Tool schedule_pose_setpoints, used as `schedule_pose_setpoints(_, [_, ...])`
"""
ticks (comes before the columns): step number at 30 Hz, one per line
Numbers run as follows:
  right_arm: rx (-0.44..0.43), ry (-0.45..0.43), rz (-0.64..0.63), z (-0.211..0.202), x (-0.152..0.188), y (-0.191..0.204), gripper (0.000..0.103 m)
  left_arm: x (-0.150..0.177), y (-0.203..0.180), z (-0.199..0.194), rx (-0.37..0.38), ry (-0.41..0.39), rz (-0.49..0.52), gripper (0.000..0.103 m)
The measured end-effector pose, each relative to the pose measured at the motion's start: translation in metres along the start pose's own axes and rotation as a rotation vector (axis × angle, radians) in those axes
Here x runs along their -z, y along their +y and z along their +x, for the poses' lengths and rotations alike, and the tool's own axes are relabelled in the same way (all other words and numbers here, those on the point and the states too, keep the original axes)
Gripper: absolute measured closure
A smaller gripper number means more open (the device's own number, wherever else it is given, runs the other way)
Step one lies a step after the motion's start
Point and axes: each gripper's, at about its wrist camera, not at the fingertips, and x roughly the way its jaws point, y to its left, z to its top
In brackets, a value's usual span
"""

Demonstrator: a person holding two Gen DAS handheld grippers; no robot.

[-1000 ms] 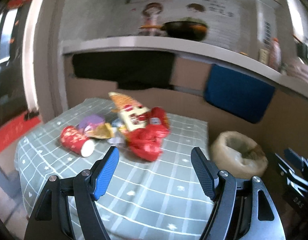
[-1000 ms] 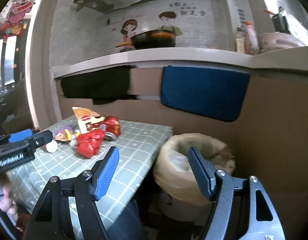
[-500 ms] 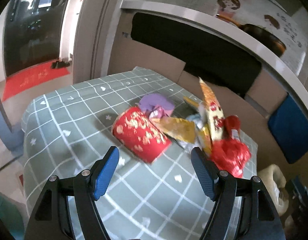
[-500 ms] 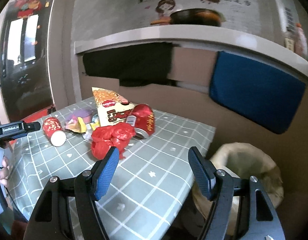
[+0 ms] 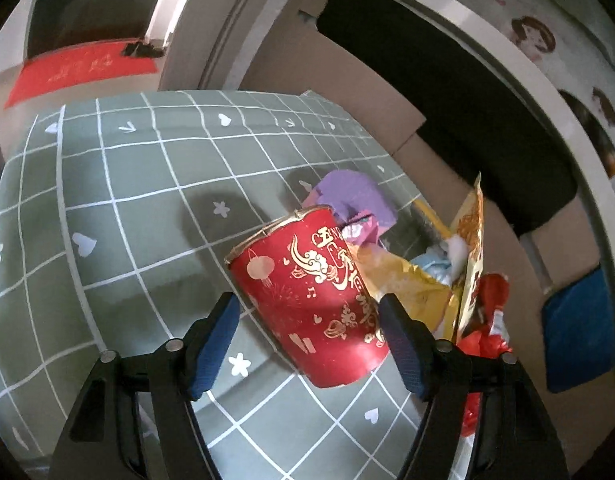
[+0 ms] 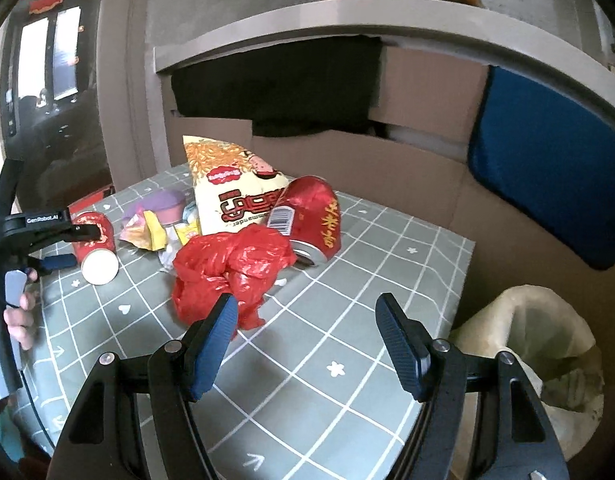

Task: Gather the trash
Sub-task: 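Grasp the red paper cup with the left gripper while the right gripper reaches the snack bags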

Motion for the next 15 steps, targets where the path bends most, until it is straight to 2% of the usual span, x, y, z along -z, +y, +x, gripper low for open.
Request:
schedule_pose_setpoints(4, [-0.017,0.017,-0.006,0.009,0.0,0.006,0.034,-0.001,0.004,0.008,0.035,0.054,-0.027,0.033])
schedule_pose_setpoints(7, [-0.028,0.03,-0.02,0.013,0.003,0.012,0.034,-0.001,0.0,0.009,0.031,0.05,-0.026,0.037])
schedule_pose_setpoints(15, [-0.043,0.032,-0.036,0.012,0.0,0.014,0.034,0.01,-0.018,-0.011,0.05,0.022,0.131,0.044])
